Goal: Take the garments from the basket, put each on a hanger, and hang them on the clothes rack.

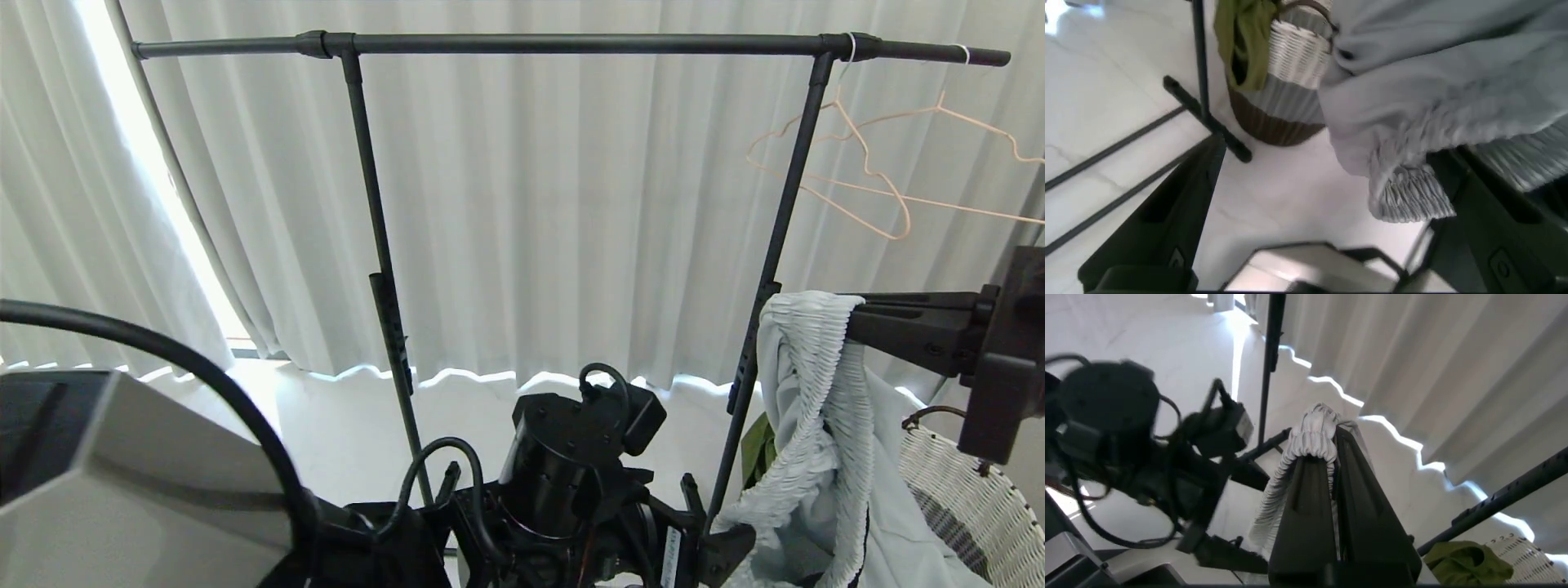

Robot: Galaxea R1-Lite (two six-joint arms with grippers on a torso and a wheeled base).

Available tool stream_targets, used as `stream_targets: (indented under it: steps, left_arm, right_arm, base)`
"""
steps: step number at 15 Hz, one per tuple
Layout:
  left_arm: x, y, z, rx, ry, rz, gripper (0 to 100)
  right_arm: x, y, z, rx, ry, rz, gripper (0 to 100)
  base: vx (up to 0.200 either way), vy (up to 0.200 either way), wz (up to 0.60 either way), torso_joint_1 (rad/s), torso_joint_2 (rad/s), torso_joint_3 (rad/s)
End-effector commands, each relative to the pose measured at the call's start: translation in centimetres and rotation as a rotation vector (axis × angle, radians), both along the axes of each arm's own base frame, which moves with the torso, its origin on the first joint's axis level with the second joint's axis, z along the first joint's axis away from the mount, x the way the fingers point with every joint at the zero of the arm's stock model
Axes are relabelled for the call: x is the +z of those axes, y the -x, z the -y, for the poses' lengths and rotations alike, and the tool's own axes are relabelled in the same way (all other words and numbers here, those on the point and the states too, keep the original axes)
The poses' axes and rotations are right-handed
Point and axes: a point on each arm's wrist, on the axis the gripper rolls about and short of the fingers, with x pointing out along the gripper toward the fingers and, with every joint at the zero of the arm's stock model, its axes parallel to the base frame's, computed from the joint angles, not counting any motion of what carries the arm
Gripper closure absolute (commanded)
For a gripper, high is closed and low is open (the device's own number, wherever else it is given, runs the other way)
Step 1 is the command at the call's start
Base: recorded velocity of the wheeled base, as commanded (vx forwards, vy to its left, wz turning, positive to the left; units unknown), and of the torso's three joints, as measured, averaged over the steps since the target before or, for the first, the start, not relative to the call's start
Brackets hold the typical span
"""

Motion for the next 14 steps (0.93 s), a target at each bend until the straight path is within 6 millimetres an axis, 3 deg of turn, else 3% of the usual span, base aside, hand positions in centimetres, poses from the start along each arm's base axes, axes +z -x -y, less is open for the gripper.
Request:
stream_targets:
  steps: [1, 5, 6, 9, 11, 14]
  left_arm:
    - [-3.7, -0.6, 0.8, 0.03, -0.053, -0.036, 0]
    - [-4.5, -0.7, 1.1, 0.027, -0.061, -0.041, 0]
    - [-4.5, -0.7, 1.1, 0.027, -0.061, -0.041, 100]
    - [-4.1, -0.2, 0.4, 0.042, -0.069, -0.037, 100]
    - [-2.6, 1.0, -0.9, 0.039, -0.054, -0.022, 100]
    - [3.8, 3.3, -5.5, 0.113, 0.073, 0.089, 100]
  right_arm:
    - [0.2, 0.2, 0.2, 0.002, -0.006, 0.006, 100]
    - [0.3, 0.2, 0.2, 0.0, -0.01, 0.009, 100]
    - [0.3, 0.2, 0.3, 0.0, -0.012, 0.011, 100]
    - [0.2, 0.1, 0.6, -0.015, -0.01, 0.009, 100]
    - [0.0, -0.5, 1.0, -0.058, -0.001, 0.004, 100]
    - [-0.4, -0.9, 1.5, -0.103, 0.008, 0.002, 100]
  base:
    - [0.0, 0.0, 0.0, 0.0, 0.0, 0.0]
    - [0.0, 0.0, 0.0, 0.0, 0.0, 0.0]
    - [0.0, 0.0, 0.0, 0.0, 0.0, 0.0]
    - [0.0, 0.0, 0.0, 0.0, 0.0, 0.0]
    - [0.0, 0.0, 0.0, 0.0, 0.0, 0.0]
    - [0.0, 0.0, 0.0, 0.0, 0.0, 0.0]
